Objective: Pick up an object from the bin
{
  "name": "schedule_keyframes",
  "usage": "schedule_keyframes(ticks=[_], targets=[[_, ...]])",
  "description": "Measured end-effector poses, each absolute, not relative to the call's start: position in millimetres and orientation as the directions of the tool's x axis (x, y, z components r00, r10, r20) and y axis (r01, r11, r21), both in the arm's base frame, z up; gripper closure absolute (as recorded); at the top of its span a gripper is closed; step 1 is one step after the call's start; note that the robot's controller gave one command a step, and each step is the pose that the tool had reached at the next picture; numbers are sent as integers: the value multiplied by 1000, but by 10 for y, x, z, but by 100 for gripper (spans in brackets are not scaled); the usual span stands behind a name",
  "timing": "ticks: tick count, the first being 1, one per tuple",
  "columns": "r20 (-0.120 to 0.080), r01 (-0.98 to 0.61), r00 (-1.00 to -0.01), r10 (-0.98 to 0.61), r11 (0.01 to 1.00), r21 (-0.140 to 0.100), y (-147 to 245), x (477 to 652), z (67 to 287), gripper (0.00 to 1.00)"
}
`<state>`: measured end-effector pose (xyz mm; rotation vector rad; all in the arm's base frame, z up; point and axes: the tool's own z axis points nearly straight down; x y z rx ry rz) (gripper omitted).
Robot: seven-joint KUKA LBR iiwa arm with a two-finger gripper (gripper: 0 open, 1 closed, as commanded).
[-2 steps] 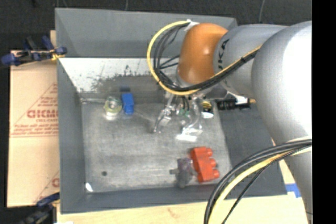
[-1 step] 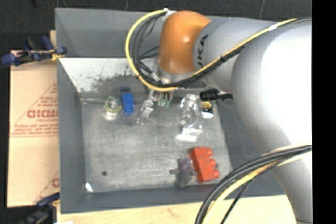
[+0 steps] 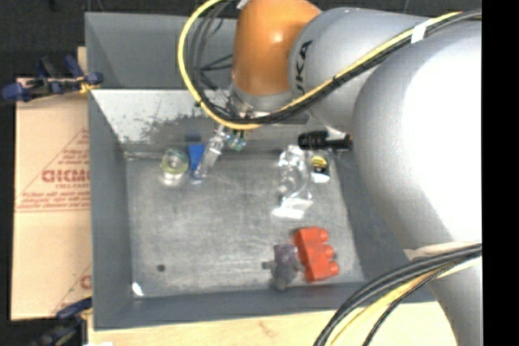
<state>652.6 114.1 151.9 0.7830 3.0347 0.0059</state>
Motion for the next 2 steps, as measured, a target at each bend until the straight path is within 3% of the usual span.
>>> schedule_keyframes(ticks=[1, 2], targets=[[-7, 229, -973, 229, 973, 0, 1324, 6421, 758, 0], [-11, 231, -973, 231, 973, 3, 1329, 6436, 784, 100]])
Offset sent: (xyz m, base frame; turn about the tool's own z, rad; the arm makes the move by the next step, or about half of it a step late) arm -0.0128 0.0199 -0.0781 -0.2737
